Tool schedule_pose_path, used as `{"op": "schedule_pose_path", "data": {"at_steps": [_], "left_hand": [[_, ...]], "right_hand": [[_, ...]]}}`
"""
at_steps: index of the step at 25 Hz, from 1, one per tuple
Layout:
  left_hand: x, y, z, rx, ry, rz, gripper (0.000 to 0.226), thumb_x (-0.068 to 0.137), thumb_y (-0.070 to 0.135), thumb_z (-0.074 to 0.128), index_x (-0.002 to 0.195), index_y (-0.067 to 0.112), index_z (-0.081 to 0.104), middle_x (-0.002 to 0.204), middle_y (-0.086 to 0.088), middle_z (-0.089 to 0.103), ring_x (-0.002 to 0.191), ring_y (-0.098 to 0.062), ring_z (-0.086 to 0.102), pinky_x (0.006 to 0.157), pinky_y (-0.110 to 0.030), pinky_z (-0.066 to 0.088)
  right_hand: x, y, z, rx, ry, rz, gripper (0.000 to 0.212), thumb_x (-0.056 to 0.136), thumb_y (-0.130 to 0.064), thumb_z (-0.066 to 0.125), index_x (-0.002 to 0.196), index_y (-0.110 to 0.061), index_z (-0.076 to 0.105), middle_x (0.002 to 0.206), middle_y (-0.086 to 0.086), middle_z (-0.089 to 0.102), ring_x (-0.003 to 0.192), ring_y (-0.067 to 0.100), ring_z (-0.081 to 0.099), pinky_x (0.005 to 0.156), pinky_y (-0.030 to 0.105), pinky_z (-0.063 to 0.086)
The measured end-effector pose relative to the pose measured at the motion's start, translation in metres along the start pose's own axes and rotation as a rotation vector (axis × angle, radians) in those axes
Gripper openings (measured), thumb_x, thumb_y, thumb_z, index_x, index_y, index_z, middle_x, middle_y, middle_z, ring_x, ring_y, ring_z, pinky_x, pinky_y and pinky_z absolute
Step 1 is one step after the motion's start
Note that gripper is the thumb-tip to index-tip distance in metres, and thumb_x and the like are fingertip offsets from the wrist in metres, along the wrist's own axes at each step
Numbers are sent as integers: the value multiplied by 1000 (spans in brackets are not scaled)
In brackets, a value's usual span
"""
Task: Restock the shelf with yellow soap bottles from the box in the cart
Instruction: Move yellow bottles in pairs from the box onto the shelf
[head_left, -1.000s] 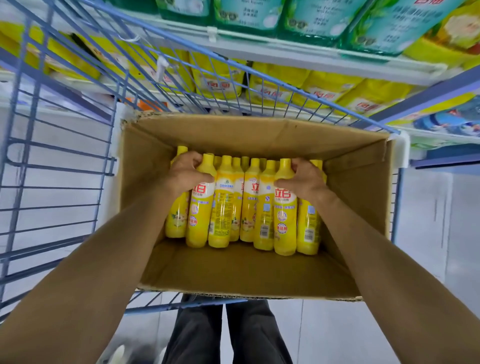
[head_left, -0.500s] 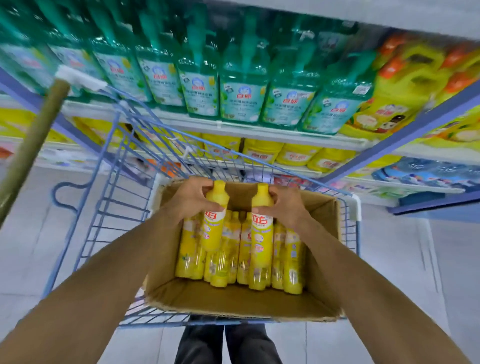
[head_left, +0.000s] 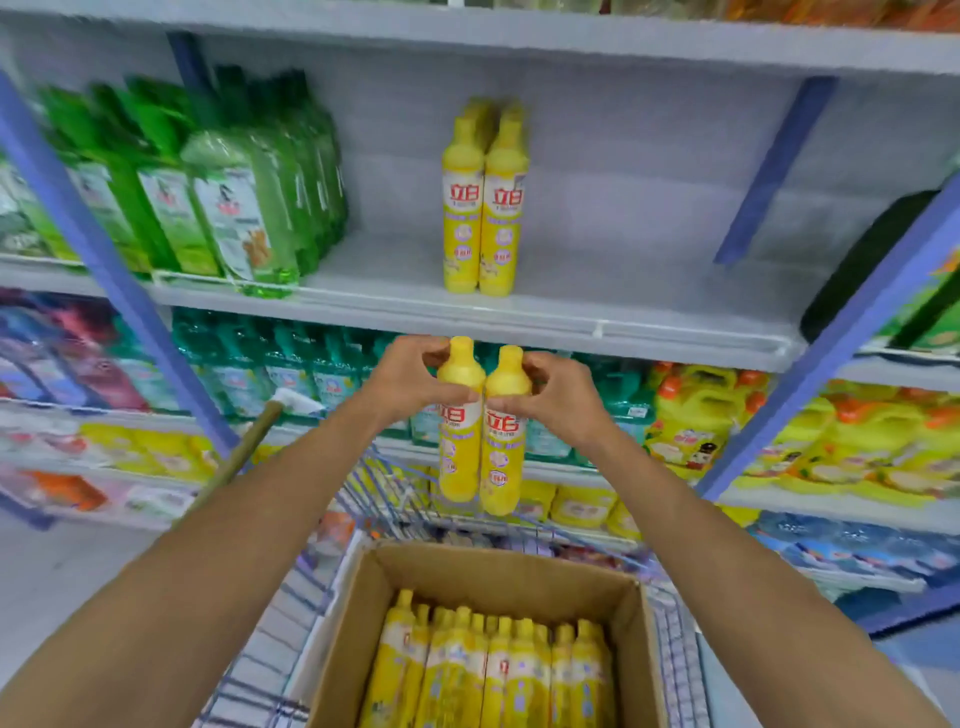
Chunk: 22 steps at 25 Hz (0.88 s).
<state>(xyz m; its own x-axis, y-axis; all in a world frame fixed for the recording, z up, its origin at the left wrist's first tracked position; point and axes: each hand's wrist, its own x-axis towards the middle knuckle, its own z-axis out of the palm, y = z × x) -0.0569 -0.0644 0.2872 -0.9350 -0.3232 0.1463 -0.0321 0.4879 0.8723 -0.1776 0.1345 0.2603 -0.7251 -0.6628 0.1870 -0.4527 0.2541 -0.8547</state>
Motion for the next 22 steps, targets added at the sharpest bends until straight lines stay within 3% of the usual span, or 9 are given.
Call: {"op": "schedule_pose_path", "data": {"at_steps": [5,11,17,20,22], "left_hand": [[32,55,-34,-37,21,126,43,68,1,89,109,3,74,96,-5,76,73,9,63,69,-7,47],[85,82,-83,-63,27,264,42,70,-6,85,109,-4,72,95,-5,73,70,10,62,69,-7,47],[142,96,-120,-112,74,307,41,71,4,88,109,2,74,101,-11,77,80,-6,70,74,-22,57],[159,97,-125,-154,152,292,43,67,10,91,106,2,74,101,-13,77,94,-25,74,84,-40,61],[167,96,-127,-151,177,265,46,65,14,93,106,4,75,99,-11,77,96,-27,74,86,-45,61]], "right_hand": [[42,-50,-28,79,30,-107,52,67,-19,94,114,-17,74,106,-2,77,96,14,74,87,35,60],[105,-100,-41,59,102,-181,52,67,-18,93,115,-15,73,106,1,78,101,21,74,89,39,60],[149,-143,-53,-11,184,-234,47,71,-22,91,114,-14,73,100,-2,77,89,7,73,76,17,54],[166,-153,-59,-28,184,-249,47,72,-24,90,115,-13,73,102,0,77,93,11,73,78,21,56],[175,-153,-61,-41,198,-260,49,72,-23,91,115,-10,72,105,4,76,97,17,73,84,28,59]]}}
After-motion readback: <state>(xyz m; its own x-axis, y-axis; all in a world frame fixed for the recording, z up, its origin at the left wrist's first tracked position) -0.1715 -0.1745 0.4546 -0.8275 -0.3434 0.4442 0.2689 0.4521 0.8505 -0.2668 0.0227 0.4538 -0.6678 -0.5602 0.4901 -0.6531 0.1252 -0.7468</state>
